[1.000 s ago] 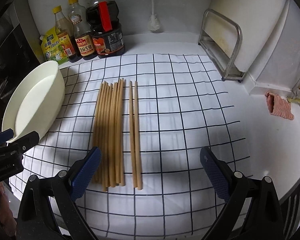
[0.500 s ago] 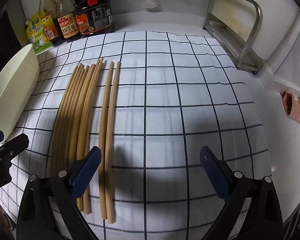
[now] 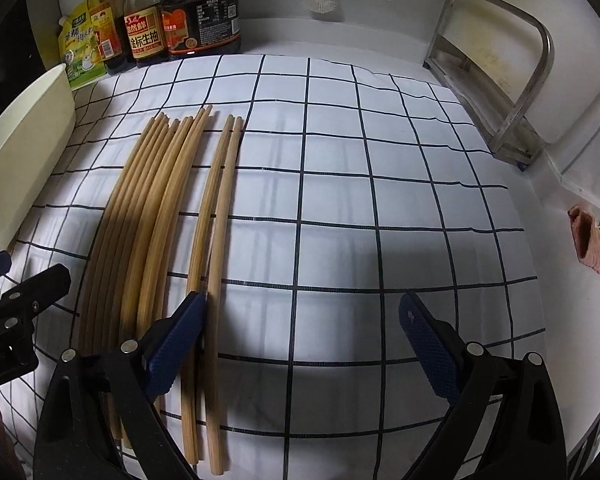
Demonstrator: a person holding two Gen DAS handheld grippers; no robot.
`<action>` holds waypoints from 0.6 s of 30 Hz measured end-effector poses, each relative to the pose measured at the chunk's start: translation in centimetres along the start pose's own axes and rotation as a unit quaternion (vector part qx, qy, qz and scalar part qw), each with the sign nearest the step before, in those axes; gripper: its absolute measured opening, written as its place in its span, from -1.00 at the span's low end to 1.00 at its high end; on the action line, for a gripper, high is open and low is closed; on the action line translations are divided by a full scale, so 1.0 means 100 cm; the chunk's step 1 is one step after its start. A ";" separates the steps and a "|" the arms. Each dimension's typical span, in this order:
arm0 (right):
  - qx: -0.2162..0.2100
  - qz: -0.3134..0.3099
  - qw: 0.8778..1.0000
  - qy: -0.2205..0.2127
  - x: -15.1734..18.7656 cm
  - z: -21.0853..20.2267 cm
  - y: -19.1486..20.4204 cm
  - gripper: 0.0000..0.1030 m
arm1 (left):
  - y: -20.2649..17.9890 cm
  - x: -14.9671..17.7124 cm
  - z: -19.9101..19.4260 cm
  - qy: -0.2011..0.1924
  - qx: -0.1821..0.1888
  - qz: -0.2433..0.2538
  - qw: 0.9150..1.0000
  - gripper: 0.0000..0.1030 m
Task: Organize utensils
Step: 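Lower the left tool onto one wooden chopstick and close it while the right tool grasps another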
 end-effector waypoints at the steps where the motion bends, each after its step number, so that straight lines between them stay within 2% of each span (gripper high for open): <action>1: 0.000 0.001 1.000 -0.001 0.000 0.000 -0.001 0.82 | -0.001 0.000 0.001 0.000 -0.002 0.001 1.000 0.88; 10: 0.002 0.020 1.000 -0.002 0.004 -0.002 -0.024 0.82 | -0.011 0.000 0.007 0.011 0.000 0.007 1.000 0.88; 18: -0.007 0.019 1.000 -0.006 0.005 -0.001 -0.023 0.82 | -0.013 -0.001 0.008 0.005 -0.009 0.011 1.000 0.90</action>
Point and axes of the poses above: each gripper's, at about its wrist camera, not at the fingertips, and z roughly the way its jaws point, y to its left, x to its underside, the point moved 1 cm from there along z, roughly the way its jaws point, and after that the axes turned 6 degrees about -x, right-handed, at the moved point
